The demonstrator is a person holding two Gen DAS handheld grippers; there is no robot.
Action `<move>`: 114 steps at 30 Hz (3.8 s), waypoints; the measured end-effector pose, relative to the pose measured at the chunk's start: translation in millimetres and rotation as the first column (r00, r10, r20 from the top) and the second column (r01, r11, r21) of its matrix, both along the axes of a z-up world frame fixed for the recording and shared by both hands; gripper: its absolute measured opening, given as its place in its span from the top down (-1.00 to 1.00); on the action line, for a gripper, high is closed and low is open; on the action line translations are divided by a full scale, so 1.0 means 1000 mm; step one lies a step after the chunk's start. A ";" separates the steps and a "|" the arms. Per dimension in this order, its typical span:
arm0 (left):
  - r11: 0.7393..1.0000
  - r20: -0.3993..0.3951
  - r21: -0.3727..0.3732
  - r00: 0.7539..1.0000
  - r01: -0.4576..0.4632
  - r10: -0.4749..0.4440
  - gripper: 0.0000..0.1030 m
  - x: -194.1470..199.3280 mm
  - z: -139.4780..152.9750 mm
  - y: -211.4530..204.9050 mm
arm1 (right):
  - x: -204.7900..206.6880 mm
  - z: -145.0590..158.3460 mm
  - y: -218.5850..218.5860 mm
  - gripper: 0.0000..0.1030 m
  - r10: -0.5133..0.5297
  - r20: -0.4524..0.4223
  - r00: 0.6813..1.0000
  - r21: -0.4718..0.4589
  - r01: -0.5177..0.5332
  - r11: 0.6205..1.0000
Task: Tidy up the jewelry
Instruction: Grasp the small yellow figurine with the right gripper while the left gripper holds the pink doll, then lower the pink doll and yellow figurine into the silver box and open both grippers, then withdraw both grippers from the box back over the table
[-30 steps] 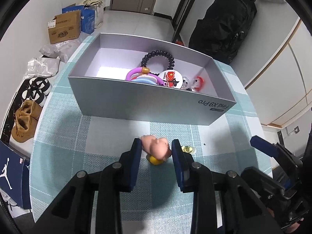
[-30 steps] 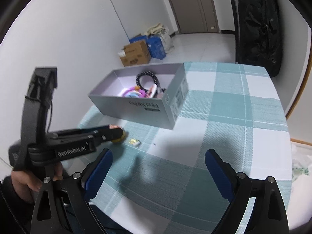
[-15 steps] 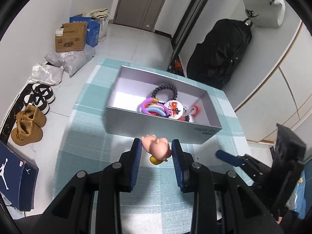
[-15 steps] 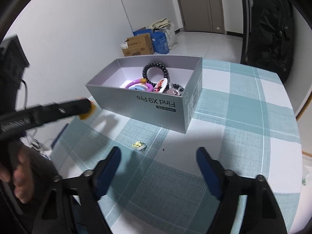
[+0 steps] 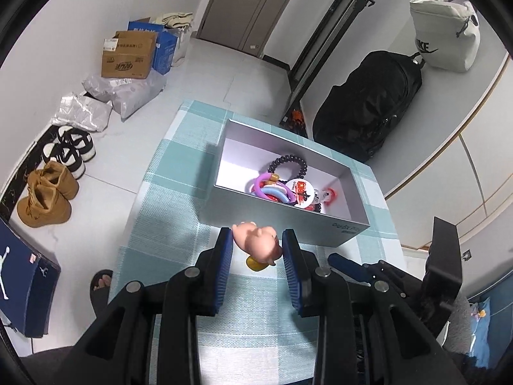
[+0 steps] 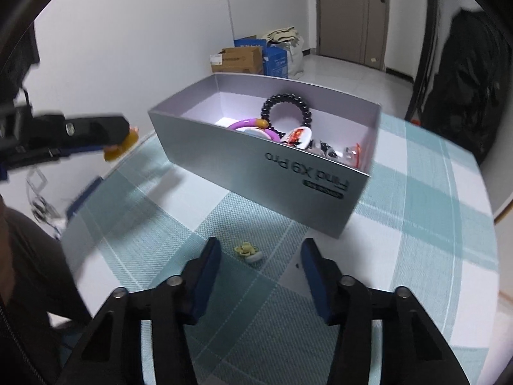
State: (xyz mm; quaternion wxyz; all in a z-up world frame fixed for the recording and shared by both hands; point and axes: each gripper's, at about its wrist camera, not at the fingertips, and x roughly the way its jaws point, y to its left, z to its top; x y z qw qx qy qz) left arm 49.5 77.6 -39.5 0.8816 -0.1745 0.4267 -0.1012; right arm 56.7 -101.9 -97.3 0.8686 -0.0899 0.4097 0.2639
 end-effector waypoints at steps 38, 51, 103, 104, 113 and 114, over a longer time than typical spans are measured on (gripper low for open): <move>0.999 0.063 -0.033 0.998 0.022 -0.020 0.50 0.012 0.013 -0.018 | 0.002 0.045 -0.036 0.76 -0.032 -0.015 0.999 0.186 0.035 0.982; 0.997 0.090 -0.051 0.995 0.055 -0.050 0.49 0.033 0.021 -0.026 | 0.026 0.083 -0.052 0.77 -0.053 0.032 0.998 0.268 0.043 0.962; 0.989 0.126 0.146 0.992 0.006 -0.024 -0.14 0.047 0.024 -0.043 | 0.060 0.086 -0.071 -0.52 -0.045 0.087 0.995 0.413 0.005 0.911; 0.988 0.135 0.154 0.991 -0.003 -0.018 -0.14 0.045 0.025 -0.043 | 0.057 0.086 -0.071 -0.52 -0.042 0.094 0.995 0.413 0.000 0.911; 0.986 0.204 0.149 0.978 -0.076 0.045 -0.34 0.020 0.035 -0.037 | 0.028 0.095 -0.075 -0.70 -0.072 0.173 0.982 0.406 -0.005 0.914; 0.985 0.212 0.154 0.976 -0.081 0.047 -0.34 0.017 0.037 -0.038 | 0.027 0.095 -0.077 -0.71 -0.076 0.177 0.981 0.408 -0.003 0.913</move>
